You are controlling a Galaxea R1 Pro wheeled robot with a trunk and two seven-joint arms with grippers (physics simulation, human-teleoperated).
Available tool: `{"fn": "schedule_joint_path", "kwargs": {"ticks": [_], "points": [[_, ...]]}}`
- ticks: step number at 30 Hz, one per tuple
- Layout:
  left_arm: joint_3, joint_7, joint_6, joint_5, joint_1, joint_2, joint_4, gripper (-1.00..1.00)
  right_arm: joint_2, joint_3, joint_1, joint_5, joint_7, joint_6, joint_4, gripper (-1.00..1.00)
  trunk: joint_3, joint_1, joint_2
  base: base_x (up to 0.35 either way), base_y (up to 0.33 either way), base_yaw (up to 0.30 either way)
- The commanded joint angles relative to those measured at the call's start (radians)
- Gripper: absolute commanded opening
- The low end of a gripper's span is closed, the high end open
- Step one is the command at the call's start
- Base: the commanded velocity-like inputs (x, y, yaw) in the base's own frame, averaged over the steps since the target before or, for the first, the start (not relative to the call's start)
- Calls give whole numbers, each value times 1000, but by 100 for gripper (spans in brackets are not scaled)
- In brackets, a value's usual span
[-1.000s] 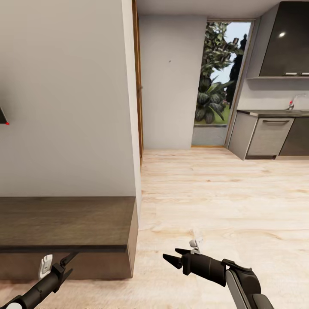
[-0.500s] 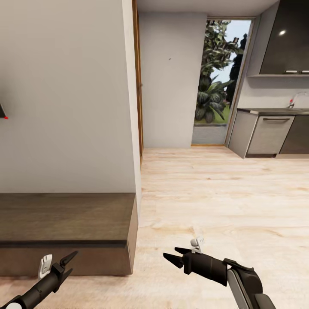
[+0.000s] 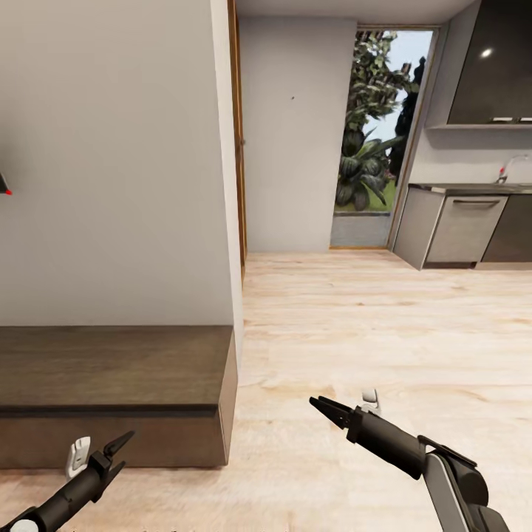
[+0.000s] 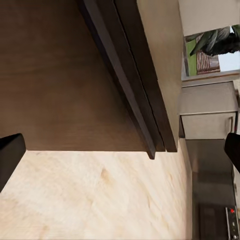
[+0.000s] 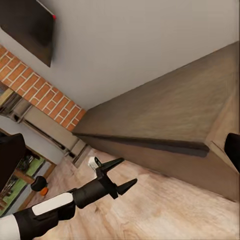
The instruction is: Place each of the two pumpkins and all three candles from the living room inside a cabinet in the living room (use any cabinet), then make sure every cabinet is closed, and position the cauldron so it is next to a table in the living room.
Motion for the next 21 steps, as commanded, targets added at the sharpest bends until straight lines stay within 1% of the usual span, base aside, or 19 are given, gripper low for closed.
{"fn": "schedule_joint_path", "kwargs": {"ticks": [1, 2, 4, 5, 6, 7, 8, 9, 12, 17, 21], "points": [[2, -2, 9, 8, 0, 6, -1, 100, 0, -1, -1, -2, 0, 6, 1, 100, -4, 4, -8, 0, 0, 0], [2, -4, 11, 12, 0, 16, -2, 100, 0, -1, -1, -1, -3, 6, 2, 100, -7, 8, -15, 0, 0, 0], [6, -11, 17, 23, -1, 47, -5, 100, 0, 0, -1, 1, -11, 6, 4, 100, -14, 15, -29, 0, 0, 0], [10, -20, 19, 32, -2, 62, -6, 100, 0, 0, -1, 1, -14, 6, 4, 100, -17, 19, -36, 0, 0, 0], [16, -36, 21, 50, -2, 79, -6, 100, -1, 0, -1, 1, -16, 7, 2, 100, -20, 23, -43, 0, 0, 0], [17, -42, 21, 57, -3, 83, -6, 100, -1, 0, -1, 1, -16, 7, 1, 100, -23, 27, -50, 0, 0, 0], [19, -54, 22, 77, -2, 90, -5, 100, -1, 0, -1, 1, -17, 7, 0, 100, -26, 31, -57, 0, 0, 0], [20, -61, 23, 92, -3, 93, -6, 100, -1, 0, -1, 1, -17, 7, -1, 100, -29, 34, -64, 0, 0, 0], [21, -60, 24, 104, -3, 91, -7, 100, -1, 0, -1, 1, -17, 7, -1, 100, -39, 46, -85, 0, 0, 0], [21, -55, 23, 108, -4, 86, -6, 100, 0, 0, -1, 1, -18, 7, 0, 100, -54, 65, -120, 0, 0, 0], [21, -55, 23, 108, -4, 85, -6, 100, 1, 2, -1, 1, -18, 7, -1, 100, -70, 67, -121, 0, 0, 0]]}}
